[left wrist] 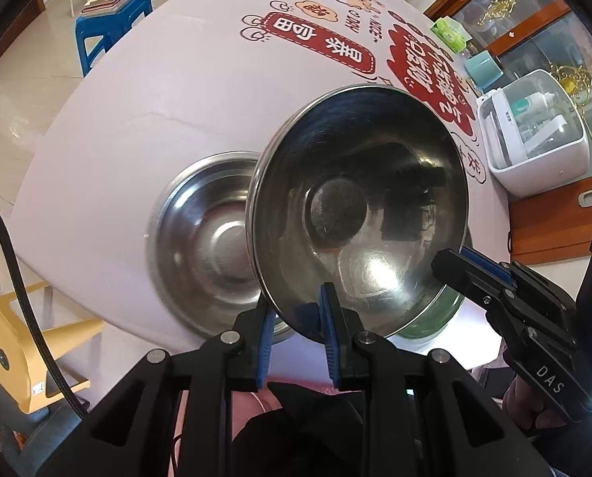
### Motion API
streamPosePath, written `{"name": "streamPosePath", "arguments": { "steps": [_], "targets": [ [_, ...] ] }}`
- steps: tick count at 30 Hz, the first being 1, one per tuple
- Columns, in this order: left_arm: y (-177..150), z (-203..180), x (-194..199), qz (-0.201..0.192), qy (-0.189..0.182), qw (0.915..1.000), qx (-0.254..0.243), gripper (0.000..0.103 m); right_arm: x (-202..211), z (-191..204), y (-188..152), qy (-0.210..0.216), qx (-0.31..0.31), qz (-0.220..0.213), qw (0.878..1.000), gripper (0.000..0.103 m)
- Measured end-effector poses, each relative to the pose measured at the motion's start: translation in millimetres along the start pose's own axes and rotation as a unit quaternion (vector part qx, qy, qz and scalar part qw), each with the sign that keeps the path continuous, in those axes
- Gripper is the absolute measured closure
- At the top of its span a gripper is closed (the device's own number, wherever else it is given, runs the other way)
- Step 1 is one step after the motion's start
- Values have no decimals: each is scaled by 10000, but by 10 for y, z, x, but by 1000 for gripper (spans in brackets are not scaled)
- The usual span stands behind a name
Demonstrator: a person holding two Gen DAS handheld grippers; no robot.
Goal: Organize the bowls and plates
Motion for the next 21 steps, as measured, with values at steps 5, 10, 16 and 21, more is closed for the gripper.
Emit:
{"name": "streamPosePath", "arguments": {
  "steps": [5, 10, 16, 21],
  "targets": [
    [-42, 180, 13, 164, 64, 9996, -206, 83, -143, 107, -30, -64, -190, 56, 9998, 88],
    [-61, 324, -23, 353, 52, 9987, -366, 82, -252, 199, -90, -140, -408, 58, 9991, 88],
    [-76, 428, -162, 640, 33, 9961, -599, 80, -390, 227, -181, -287, -748, 51, 9968, 88],
    [-68, 481, -299, 816, 99, 9930, -851, 79, -503, 232, -246, -664, -898, 31, 9937, 86]
  ]
}}
Point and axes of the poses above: each gripper's, at about its wrist camera, not at the fingertips, and x roughly against the way its jaws point, z to its left, y to its top, the point moved 9 cm from there along -x, roughly the way its jaws point, and after that the axes turned 8 degrees about y, right-handed, at the moved point
